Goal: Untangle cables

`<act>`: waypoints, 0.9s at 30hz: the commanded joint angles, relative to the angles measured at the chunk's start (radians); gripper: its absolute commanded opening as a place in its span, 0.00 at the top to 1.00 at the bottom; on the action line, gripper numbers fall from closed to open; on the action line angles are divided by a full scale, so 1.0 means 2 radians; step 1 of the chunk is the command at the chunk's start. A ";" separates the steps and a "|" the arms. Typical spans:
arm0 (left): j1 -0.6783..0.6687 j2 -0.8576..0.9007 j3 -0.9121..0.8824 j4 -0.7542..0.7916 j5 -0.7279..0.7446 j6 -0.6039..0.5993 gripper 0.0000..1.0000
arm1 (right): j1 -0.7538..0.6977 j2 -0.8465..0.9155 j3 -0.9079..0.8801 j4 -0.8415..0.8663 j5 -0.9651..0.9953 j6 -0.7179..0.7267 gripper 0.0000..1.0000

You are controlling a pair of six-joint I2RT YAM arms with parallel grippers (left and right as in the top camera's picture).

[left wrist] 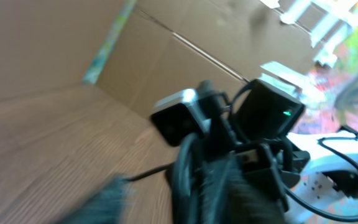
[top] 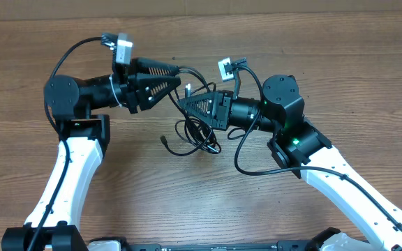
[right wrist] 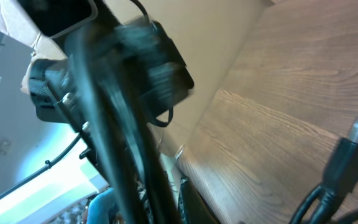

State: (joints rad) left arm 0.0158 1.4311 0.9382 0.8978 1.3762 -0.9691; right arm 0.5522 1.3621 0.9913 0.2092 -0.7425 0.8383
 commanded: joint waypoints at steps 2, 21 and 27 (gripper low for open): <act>0.007 -0.006 0.008 -0.074 0.006 0.071 0.00 | 0.001 -0.012 -0.001 0.057 0.005 0.002 0.96; 0.007 -0.006 0.008 -0.362 -0.028 0.274 0.00 | -0.002 -0.012 -0.001 0.117 0.077 0.043 0.96; 0.007 -0.006 0.007 -0.368 -0.086 0.276 0.00 | -0.002 -0.012 -0.001 0.128 0.065 0.043 0.96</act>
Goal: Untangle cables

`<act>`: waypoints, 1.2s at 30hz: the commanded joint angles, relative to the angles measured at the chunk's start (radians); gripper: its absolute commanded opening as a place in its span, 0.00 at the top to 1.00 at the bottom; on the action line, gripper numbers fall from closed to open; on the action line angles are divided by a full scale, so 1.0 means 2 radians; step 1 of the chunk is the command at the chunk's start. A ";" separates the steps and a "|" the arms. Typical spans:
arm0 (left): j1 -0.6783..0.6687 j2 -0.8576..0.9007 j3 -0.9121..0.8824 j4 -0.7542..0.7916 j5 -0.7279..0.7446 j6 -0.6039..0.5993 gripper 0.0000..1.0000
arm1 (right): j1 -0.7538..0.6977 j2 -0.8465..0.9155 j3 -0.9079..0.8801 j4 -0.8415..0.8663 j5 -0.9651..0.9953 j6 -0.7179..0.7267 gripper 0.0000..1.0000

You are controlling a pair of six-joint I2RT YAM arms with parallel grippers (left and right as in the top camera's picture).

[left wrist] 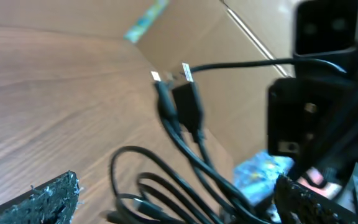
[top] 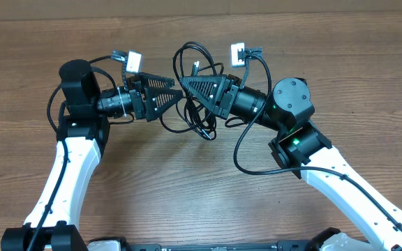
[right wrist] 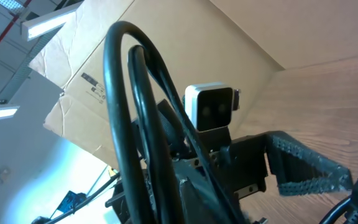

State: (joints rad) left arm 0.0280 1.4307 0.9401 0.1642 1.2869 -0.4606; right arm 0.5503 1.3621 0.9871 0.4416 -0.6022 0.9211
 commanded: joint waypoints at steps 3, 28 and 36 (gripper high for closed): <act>0.001 -0.006 0.006 -0.006 -0.058 0.021 0.00 | -0.001 -0.012 0.001 0.029 -0.024 0.002 0.96; 0.000 -0.006 0.006 -0.005 -0.137 0.007 0.00 | -0.001 -0.012 0.001 0.036 -0.113 -0.024 0.96; -0.012 -0.006 0.006 -0.005 -0.137 0.019 0.20 | 0.000 -0.012 0.001 0.020 -0.115 -0.031 0.96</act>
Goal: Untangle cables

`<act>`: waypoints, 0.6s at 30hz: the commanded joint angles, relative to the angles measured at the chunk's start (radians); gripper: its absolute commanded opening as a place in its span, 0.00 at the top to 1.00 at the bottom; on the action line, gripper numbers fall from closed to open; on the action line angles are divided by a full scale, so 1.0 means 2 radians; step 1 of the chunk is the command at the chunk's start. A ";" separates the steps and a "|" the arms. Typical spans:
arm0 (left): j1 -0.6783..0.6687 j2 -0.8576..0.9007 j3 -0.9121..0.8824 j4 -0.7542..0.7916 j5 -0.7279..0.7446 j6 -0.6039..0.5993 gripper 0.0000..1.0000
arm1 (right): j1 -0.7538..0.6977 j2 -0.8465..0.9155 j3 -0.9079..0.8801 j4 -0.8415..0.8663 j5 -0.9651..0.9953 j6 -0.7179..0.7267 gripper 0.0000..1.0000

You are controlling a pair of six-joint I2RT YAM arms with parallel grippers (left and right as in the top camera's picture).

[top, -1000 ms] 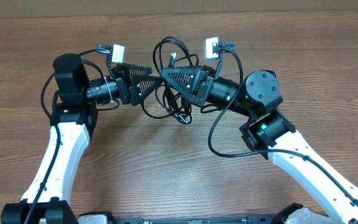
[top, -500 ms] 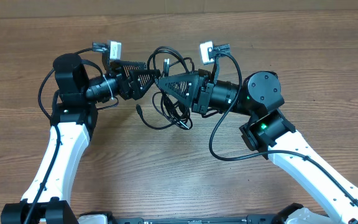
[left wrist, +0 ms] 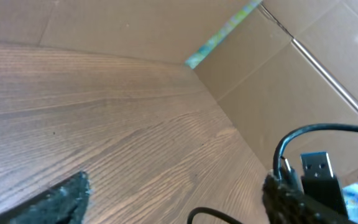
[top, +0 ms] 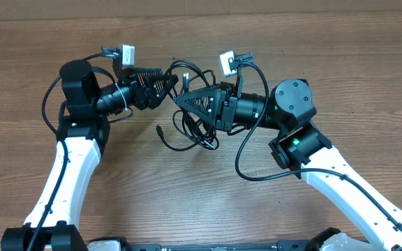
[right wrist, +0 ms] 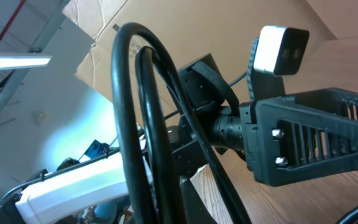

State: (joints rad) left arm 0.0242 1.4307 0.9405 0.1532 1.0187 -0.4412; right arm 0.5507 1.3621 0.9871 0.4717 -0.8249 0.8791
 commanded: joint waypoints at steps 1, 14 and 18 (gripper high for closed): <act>-0.014 -0.006 0.006 0.000 -0.003 0.017 0.21 | 0.000 -0.012 0.001 0.005 -0.004 -0.010 0.96; -0.035 -0.006 0.006 0.008 -0.008 0.031 0.11 | 0.002 -0.012 0.001 0.002 -0.004 -0.010 0.96; -0.035 -0.006 0.006 0.032 0.002 0.018 0.11 | 0.002 -0.012 0.001 -0.009 -0.004 -0.012 0.96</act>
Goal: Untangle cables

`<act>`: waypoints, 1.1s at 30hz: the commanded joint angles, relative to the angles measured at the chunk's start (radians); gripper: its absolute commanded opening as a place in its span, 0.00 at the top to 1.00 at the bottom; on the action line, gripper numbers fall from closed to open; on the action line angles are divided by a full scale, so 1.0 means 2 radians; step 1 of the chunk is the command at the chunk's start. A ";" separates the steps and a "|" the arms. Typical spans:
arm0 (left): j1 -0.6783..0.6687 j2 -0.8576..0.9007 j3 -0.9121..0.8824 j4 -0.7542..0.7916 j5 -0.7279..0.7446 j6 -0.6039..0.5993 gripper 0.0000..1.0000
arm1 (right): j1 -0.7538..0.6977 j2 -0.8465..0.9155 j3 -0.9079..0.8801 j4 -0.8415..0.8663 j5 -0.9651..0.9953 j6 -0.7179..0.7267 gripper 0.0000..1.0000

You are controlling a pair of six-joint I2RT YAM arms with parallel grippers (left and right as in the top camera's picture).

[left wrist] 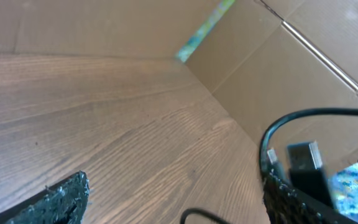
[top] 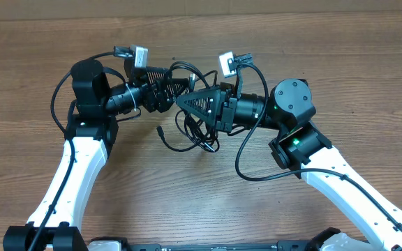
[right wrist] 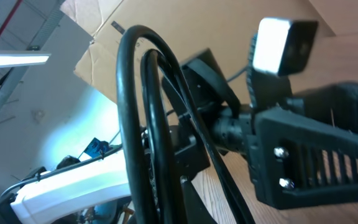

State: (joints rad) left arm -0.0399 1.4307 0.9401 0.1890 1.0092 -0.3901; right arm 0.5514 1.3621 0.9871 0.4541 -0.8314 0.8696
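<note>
A tangled bundle of black cables [top: 195, 130] hangs from my right gripper [top: 181, 103], which is shut on its upper loops; the lower loops rest on the wooden table [top: 208, 202]. In the right wrist view the held loops [right wrist: 143, 118] rise thick and black from the right gripper [right wrist: 166, 193]. My left gripper [top: 180, 86] stands open just left of the right one, its fingers wide apart in the left wrist view [left wrist: 176, 200]. A USB plug [left wrist: 303, 158] on a curved cable sits right behind its right fingertip [left wrist: 288, 196]. One loose cable end [top: 160, 130] lies on the table.
The right arm's own grey cable [top: 246, 164] loops down beside its wrist. Cardboard walls [left wrist: 278, 68] close off the far side of the table.
My left arm has shifted right, so its open gripper now stands close against the raised cable loops beside the right gripper. The right gripper and the bundle have hardly moved.
First the two grippers met over the bundle, the right one holding cable. Then the right gripper held the loops farther back, the left one open and facing it. Later the bundle was nearer again, and the open left gripper has closed in on it.
</note>
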 commanded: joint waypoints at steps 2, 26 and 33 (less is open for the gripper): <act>-0.003 -0.006 0.006 0.027 0.012 -0.015 0.10 | 0.002 -0.012 0.001 0.000 -0.001 -0.007 0.96; 0.021 -0.006 0.006 0.025 -0.039 -0.022 0.04 | 0.002 -0.012 0.001 0.000 0.000 -0.007 0.96; 0.020 -0.006 0.006 -0.011 -0.073 -0.022 0.04 | 0.002 -0.012 0.001 0.000 0.000 -0.007 0.96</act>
State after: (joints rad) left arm -0.0021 1.4311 0.9401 0.1783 0.9028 -0.4236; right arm 0.5514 1.3621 0.9871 0.4446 -0.8318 0.8669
